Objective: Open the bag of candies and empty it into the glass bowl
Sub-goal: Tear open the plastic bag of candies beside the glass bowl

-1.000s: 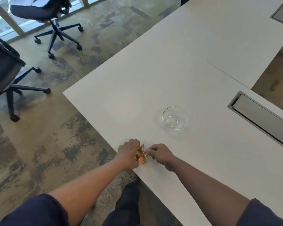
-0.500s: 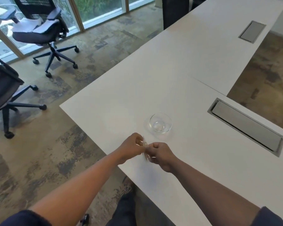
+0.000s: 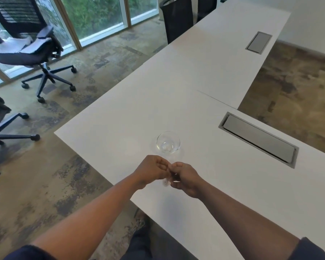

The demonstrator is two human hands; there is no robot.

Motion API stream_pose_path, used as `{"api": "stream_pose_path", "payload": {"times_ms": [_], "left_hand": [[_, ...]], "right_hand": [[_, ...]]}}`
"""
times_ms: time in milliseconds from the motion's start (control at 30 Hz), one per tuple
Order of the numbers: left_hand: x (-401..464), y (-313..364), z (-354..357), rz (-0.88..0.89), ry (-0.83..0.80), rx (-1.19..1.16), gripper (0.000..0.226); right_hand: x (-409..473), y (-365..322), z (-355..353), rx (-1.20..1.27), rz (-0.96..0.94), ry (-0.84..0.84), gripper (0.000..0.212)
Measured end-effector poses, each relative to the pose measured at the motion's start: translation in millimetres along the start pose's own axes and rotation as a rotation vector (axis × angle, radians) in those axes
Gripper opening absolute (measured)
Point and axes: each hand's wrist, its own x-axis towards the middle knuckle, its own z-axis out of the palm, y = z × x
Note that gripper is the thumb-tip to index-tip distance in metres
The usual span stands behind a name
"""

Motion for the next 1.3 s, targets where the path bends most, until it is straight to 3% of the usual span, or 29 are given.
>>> {"api": "stream_pose_path", "payload": {"times_ms": [133, 267, 367, 467, 567, 700, 833, 1033, 1300], "left_hand": [[1.4, 3.5, 8.1, -0.035, 0.015, -0.056, 0.021], [2.3, 9.5, 13.8, -0.089, -0.028, -0.159, 0.022], [4.0, 8.7, 16.6, -0.08, -0.004, -0.115, 0.018], [5.7, 8.6, 19.2, -0.107, 0.022, -0.131, 0.008], [6.2, 10.1, 21.4, -0.114, 0.053, -0.146, 0.015], [7.0, 10.8, 30.1, -0.07, 0.132, -0.038, 0.018], [8.4, 9.6, 32.8, -0.003, 0.151, 0.068, 0.01], [9.1, 9.7, 25.7, -0.044, 0.098, 0.034, 0.021], [7.2, 13.9, 19.7, -0.085, 0.118, -0.033, 0.014]], "right_hand": [[-8.2, 0.4, -6.1, -0.037, -0.053, 0.016, 0.012], [-14.7, 4.6, -13.9, -0.073, -0.114, 0.04, 0.015], [-19.9, 2.5, -17.9, -0.129, -0.126, 0.026, 0.009], [-22.7, 0.4, -18.9, -0.167, -0.136, 0.019, 0.013], [-24.0, -0.5, -19.2, -0.13, -0.13, 0.046, 0.02], [-25.4, -3.1, -15.1, -0.125, -0.117, 0.063, 0.013], [-23.6, -5.2, -13.2, -0.224, -0.113, 0.074, 0.035], [-22.4, -5.1, -15.0, -0.214, -0.188, 0.057, 0.03], [-23.3, -0.8, -10.4, -0.138, -0.249, 0.07, 0.032]]}}
